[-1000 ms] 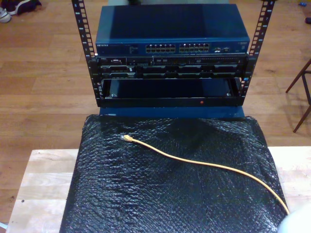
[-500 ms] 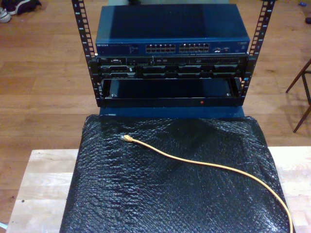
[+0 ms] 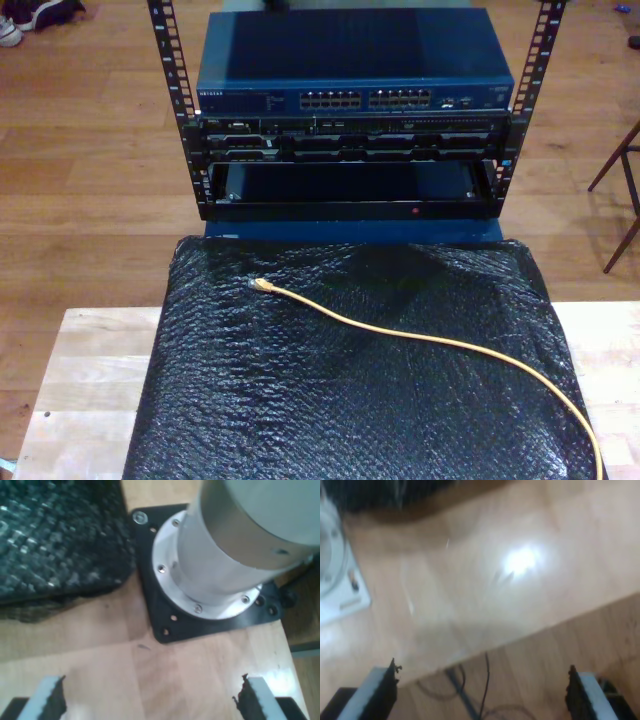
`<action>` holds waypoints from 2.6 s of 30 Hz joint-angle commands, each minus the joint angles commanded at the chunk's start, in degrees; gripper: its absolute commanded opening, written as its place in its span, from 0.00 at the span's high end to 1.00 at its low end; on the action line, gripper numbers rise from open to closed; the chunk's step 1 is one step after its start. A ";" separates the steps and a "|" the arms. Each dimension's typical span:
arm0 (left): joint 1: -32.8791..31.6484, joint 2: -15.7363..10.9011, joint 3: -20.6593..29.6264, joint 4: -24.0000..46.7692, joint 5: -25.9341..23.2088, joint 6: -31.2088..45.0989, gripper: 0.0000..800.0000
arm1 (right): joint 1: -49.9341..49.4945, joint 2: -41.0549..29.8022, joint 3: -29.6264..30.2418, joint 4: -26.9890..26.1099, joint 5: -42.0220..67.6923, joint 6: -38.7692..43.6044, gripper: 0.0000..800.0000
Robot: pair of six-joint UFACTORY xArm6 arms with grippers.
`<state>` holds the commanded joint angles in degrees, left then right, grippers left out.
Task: Grab the cable and plug it in
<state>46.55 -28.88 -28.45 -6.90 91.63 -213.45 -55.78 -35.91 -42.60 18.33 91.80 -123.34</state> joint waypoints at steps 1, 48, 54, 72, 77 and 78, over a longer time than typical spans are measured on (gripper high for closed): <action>-0.97 0.00 0.00 -0.79 0.53 -1.05 0.00 | 0.18 0.35 -0.44 0.70 0.44 0.18 0.01; -12.40 1.14 -3.34 -18.64 3.96 -17.58 0.00 | 25.05 -2.20 -1.85 9.23 2.29 23.56 0.01; -12.40 1.32 -3.43 -18.64 3.96 -17.58 0.00 | 31.03 -2.81 -2.20 9.32 1.41 28.13 0.01; -12.04 4.40 -6.42 -18.64 4.75 -17.58 0.00 | 48.88 4.31 -3.25 15.03 -16.88 36.22 0.01; -12.04 4.92 -6.24 -18.64 4.84 -17.58 0.00 | 49.23 5.01 -5.01 15.03 -17.05 38.15 0.01; -12.04 4.92 -6.15 -18.64 4.84 -17.58 0.00 | 49.41 5.10 -4.92 15.03 -17.14 38.33 0.01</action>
<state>34.51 -23.96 -34.60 -25.54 96.46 -231.03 -6.37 -30.81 -47.53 33.36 74.66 -85.01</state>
